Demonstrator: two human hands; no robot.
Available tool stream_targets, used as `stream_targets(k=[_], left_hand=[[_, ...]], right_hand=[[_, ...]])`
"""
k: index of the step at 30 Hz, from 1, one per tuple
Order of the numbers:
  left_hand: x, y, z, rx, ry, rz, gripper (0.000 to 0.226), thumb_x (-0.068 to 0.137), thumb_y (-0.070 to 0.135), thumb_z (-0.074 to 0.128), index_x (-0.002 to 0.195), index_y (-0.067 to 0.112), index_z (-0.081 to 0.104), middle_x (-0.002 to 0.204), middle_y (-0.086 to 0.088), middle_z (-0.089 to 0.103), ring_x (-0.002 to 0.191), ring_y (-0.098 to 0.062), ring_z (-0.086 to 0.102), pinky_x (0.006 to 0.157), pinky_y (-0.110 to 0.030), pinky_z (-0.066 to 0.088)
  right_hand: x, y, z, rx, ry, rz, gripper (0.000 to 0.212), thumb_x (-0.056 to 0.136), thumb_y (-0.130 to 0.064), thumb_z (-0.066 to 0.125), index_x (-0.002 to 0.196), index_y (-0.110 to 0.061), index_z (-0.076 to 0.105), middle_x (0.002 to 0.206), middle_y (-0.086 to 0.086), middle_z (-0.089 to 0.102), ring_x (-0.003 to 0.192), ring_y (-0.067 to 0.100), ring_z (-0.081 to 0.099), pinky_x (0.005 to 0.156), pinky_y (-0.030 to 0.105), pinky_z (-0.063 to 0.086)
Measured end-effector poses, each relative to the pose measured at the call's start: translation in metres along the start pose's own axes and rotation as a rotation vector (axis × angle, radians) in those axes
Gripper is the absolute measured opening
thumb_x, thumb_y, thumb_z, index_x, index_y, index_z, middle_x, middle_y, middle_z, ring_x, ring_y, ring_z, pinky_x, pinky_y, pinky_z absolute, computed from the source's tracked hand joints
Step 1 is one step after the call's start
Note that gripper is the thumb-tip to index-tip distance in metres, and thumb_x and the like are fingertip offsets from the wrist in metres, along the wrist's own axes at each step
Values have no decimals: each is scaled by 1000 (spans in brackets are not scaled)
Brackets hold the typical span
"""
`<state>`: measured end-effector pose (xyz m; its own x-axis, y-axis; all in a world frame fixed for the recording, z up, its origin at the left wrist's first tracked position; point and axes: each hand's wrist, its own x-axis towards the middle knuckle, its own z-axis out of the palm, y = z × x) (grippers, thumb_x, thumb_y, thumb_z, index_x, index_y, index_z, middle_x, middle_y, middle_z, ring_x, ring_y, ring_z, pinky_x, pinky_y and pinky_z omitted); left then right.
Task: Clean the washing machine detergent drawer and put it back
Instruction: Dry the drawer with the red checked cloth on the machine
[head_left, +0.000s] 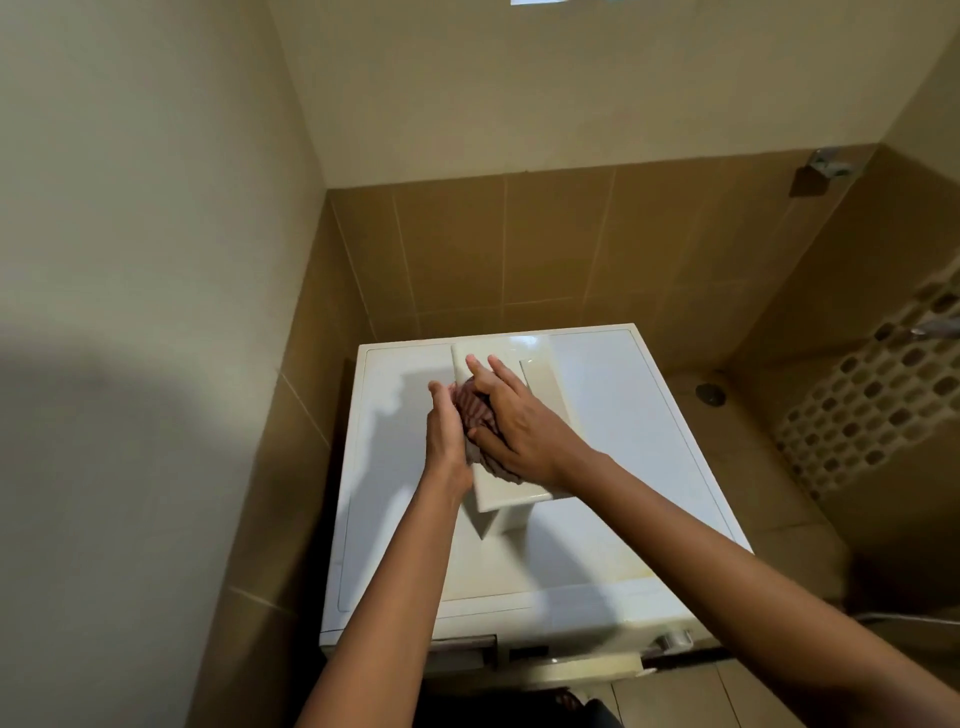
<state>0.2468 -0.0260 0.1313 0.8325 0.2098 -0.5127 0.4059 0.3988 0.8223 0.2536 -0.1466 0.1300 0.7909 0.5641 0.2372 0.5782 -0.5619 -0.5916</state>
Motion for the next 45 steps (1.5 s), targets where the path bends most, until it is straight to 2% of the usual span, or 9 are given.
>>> stream_targets(k=[6,11,17,23,28,31,35,38,45], left_hand=[[-5,5,5,9,92,-8,72,97,65,18,116,14,65,111,-22,68,101,-39,66,93,-56,52],[-3,9,14,84,166,44,65,100,57,20,74,18,65,86,-15,73,86,-33,70,86,-48,57],[6,8,12,18,142,67,72,94,60,21,86,10,73,95,-14,74,96,-33,68,92,-50,54],[5,3,9,-9,110,79,75,93,68,15,104,20,72,108,-8,71,104,-26,65,96,-49,52],[1,8,9,99,254,98,55,93,62,35,87,20,70,98,-11,72,94,-27,67,88,-47,56],[3,6,4,115,267,96,28,93,42,55,79,20,67,91,-10,73,85,-26,69,69,-35,59],[5,4,3,134,266,138,17,94,25,59,78,21,63,88,-4,69,84,-21,66,63,-24,54],[5,4,9,123,270,144,14,94,24,59,83,18,66,86,-3,68,84,-20,65,71,-30,56],[7,8,11,112,264,117,24,90,19,59,68,20,65,78,-6,67,78,-27,61,75,-38,56]], right_hand=[[64,20,-6,14,111,157,67,96,-35,50,152,-25,13,159,-2,20,148,22,9,114,43,25],[73,43,-18,-101,166,385,42,101,-28,37,142,-24,37,156,10,22,147,28,6,116,40,14],[-5,0,2,-209,103,71,49,89,-39,47,133,-18,47,153,8,29,147,26,7,121,40,11],[13,-3,9,-266,78,111,49,95,-41,37,140,-23,41,157,8,21,148,27,0,120,43,10],[77,16,7,-287,113,172,41,94,-34,48,133,-22,50,147,9,35,139,31,24,113,43,23],[83,34,-5,-224,223,310,36,92,-36,50,125,-20,52,138,9,39,125,31,32,98,40,39],[63,67,-25,-39,361,584,31,94,-33,47,121,-20,50,133,10,39,122,33,33,91,38,36],[50,73,-25,129,385,700,26,94,-32,44,117,-19,47,127,11,40,120,32,34,88,35,30],[74,43,-6,-271,329,487,31,94,-27,43,122,-13,51,142,11,34,131,34,22,103,39,29]])
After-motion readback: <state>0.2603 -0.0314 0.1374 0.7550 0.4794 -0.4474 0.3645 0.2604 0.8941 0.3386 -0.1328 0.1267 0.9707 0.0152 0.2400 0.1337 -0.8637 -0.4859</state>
